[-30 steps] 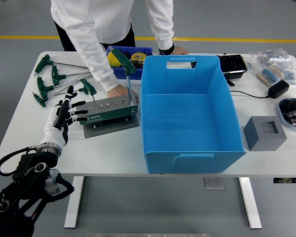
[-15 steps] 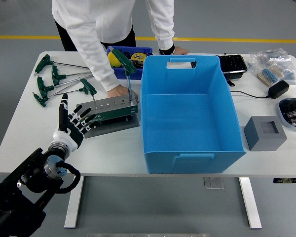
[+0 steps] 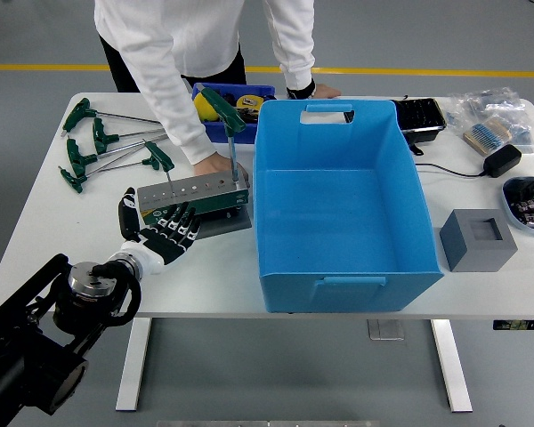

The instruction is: Lift tool from toolbox,place it in box,lift tool from toolbox,place it in box

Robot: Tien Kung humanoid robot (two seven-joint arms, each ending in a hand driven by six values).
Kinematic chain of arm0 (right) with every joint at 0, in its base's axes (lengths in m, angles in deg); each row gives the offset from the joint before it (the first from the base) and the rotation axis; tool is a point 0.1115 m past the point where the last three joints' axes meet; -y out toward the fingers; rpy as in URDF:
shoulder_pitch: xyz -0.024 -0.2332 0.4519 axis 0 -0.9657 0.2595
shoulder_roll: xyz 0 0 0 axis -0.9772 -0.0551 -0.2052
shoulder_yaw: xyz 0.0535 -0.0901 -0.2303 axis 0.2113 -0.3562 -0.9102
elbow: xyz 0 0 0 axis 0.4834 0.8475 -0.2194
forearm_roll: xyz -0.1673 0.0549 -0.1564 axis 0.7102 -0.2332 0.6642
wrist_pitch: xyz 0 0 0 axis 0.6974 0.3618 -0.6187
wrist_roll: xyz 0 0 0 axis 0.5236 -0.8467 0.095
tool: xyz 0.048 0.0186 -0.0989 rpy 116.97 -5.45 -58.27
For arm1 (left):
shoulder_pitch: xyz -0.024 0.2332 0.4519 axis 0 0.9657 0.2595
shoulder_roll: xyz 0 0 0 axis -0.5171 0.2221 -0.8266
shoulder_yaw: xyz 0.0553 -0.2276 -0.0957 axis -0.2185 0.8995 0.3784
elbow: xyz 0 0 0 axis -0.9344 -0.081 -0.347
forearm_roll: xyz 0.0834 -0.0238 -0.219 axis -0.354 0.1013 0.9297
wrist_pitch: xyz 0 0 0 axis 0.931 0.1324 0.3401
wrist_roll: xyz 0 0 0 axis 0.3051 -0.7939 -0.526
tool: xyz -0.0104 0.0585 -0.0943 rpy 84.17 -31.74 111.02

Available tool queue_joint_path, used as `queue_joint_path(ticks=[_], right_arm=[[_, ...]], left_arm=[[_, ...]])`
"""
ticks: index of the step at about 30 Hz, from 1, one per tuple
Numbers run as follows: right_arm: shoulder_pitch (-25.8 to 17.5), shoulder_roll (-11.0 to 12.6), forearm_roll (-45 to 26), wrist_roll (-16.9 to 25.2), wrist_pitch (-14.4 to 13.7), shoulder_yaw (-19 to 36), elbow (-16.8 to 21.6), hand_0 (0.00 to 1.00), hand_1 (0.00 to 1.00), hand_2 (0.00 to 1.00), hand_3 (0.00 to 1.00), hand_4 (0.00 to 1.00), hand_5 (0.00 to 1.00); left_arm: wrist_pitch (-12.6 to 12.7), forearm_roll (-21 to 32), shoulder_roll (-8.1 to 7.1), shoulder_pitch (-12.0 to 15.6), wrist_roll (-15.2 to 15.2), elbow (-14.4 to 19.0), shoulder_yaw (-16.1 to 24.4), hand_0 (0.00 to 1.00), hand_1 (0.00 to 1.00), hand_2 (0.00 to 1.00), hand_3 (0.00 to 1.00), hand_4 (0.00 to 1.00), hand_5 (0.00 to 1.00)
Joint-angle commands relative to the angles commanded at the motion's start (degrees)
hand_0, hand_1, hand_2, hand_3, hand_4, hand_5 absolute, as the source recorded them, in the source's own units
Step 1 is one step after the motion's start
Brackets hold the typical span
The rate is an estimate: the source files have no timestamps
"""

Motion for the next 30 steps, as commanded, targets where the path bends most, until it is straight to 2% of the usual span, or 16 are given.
queue_joint_path(ticks=[8, 14, 30], right_arm=[[0.12, 0.11, -0.57, 0.27, 0.02, -0.36, 0.06, 0.647, 0.643, 0.713, 0.562, 0.807, 0.753], [0.09, 0.16, -0.66, 0.31, 0.06, -0.49, 0.07, 0.648, 0.641, 0.713, 0.562, 0.806, 0.753], [0.14, 0.10, 0.02, 0.04, 0.09, -0.21, 0.09, 0.648, 0.641, 0.713, 0.561, 0.805, 0.754]], left_arm=[[0.59, -8.96, -0.57, -1.33, -0.49, 0.08, 0.85, 0.403, 0.539, 0.696, 0.877, 0.917, 0.943], [0.47, -9.97, -0.85, -1.60, -0.75, 0.66, 0.36, 0.402, 0.539, 0.697, 0.879, 0.918, 0.944], [-1.83, -13.04, -1.79, -5.51, -2.54, -4.03, -2.07, 0.407, 0.544, 0.701, 0.888, 0.918, 0.941]])
